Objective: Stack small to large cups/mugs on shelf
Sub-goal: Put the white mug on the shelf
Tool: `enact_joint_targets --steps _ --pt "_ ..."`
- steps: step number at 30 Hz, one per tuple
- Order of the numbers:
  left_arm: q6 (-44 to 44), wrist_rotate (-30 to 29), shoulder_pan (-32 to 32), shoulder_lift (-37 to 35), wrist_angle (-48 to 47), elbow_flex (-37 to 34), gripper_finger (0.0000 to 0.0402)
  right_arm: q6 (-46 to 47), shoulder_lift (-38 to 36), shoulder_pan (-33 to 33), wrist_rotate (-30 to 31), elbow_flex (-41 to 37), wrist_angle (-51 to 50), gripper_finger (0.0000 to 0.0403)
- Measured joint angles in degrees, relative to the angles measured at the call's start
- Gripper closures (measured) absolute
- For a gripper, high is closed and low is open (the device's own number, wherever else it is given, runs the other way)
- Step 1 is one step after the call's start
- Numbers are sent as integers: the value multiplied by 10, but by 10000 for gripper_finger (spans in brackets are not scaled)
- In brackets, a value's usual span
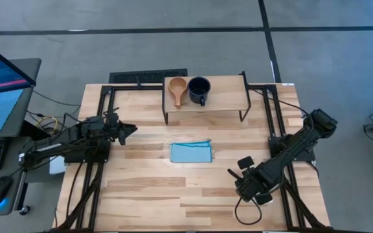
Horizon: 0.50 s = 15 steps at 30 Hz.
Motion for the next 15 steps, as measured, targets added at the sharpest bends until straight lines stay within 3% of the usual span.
enact_joint_targets --steps 7,15 --pt "-5 0 0 0 -20 0 292 5 0 0 -2 0 7 287" --pt "-5 0 0 0 -25 0 292 35 -1 -2 -20 1 12 386"
